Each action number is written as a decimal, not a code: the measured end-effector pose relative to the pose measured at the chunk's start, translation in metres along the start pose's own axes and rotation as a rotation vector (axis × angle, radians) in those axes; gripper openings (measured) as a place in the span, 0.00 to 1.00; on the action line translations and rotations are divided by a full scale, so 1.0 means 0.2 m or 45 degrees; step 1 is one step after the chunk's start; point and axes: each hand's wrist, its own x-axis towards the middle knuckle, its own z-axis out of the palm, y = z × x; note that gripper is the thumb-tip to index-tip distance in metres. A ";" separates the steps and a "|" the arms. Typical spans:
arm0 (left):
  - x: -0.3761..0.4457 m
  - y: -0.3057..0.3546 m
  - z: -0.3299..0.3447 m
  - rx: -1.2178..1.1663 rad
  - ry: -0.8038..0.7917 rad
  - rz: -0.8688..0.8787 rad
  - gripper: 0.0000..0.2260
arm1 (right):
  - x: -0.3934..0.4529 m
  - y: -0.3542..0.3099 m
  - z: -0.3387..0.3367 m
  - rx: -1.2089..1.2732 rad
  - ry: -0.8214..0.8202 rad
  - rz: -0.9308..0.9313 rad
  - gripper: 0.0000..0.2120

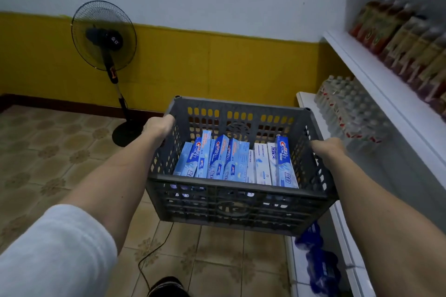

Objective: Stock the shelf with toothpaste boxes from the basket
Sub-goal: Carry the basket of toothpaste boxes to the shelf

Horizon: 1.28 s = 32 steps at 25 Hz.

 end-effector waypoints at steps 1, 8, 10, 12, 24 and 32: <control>0.08 0.04 0.03 -0.002 -0.003 -0.007 0.30 | 0.06 -0.06 0.04 -0.001 0.004 0.003 0.17; 0.80 0.31 0.30 0.014 -0.084 -0.009 0.31 | 0.49 -0.43 0.44 0.026 0.073 0.063 0.15; 0.99 0.40 0.37 0.055 -0.136 0.007 0.30 | 0.58 -0.51 0.56 0.032 0.101 0.134 0.14; 1.16 0.50 0.44 0.121 -0.197 0.051 0.27 | 0.66 -0.56 0.69 0.056 0.130 0.213 0.15; 1.73 1.03 1.60 0.565 -0.688 0.283 0.16 | 1.18 -0.23 1.03 0.297 0.280 0.779 0.26; 1.61 1.14 2.56 0.964 -1.095 0.298 0.23 | 1.24 0.23 1.24 0.541 0.450 1.275 0.19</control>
